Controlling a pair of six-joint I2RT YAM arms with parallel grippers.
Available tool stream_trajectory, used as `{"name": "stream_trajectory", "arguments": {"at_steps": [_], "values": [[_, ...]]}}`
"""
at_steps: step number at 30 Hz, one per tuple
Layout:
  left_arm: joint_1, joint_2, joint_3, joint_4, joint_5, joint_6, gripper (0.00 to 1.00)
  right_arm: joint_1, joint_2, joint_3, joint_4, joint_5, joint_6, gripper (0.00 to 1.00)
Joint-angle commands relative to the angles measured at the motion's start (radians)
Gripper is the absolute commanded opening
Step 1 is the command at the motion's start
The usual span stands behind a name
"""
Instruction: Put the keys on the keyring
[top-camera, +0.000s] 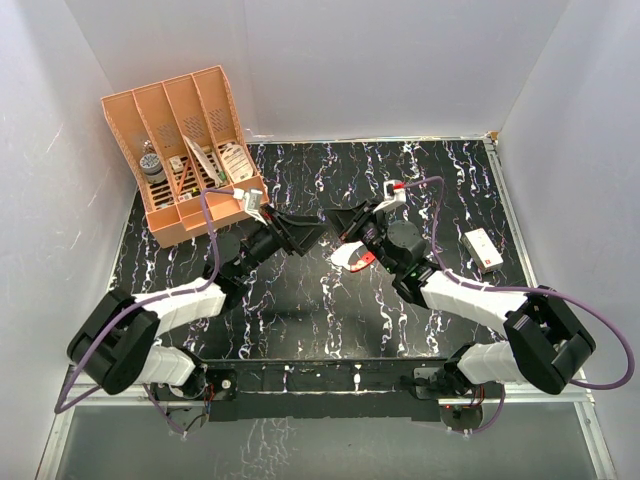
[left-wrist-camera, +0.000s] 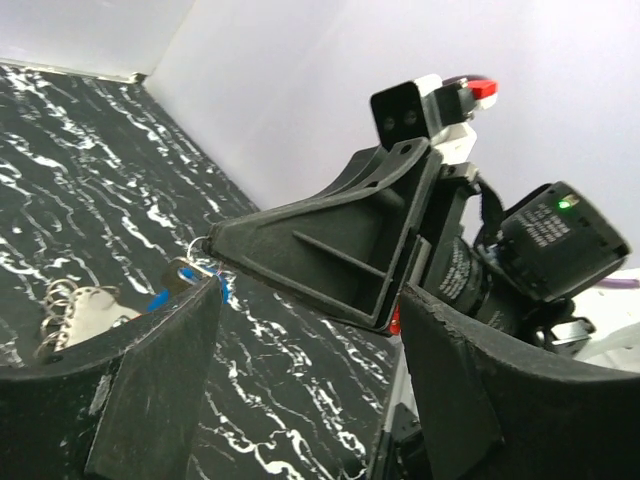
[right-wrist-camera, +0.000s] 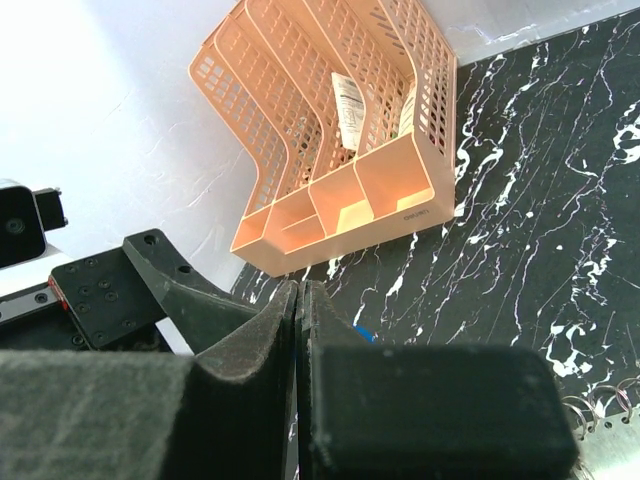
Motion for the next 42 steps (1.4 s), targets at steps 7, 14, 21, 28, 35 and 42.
{"name": "stream_trajectory", "arguments": {"at_steps": [7, 14, 21, 28, 35, 42], "values": [[-0.046, -0.105, 0.036, -0.327, -0.183, 0.273, 0.71, -0.002, -0.032, 0.111, -0.056, 0.015, -0.017, 0.0], [-0.101, -0.129, 0.042, -0.385, -0.33, 0.411, 0.72, -0.002, -0.023, 0.129, -0.089, 0.003, -0.013, 0.0], [-0.166, -0.097, 0.048, -0.351, -0.461, 0.524, 0.72, -0.003, -0.015, 0.124, -0.094, -0.013, 0.004, 0.0], [-0.183, -0.085, 0.035, -0.296, -0.549, 0.564, 0.69, -0.002, -0.03, 0.1, -0.106, -0.013, 0.013, 0.0], [-0.182, -0.058, 0.043, -0.242, -0.56, 0.583, 0.66, -0.002, -0.041, 0.067, -0.109, -0.031, 0.03, 0.0], [-0.183, -0.018, 0.064, -0.213, -0.553, 0.582, 0.64, -0.001, -0.057, 0.036, -0.1, -0.041, 0.05, 0.0]]}}
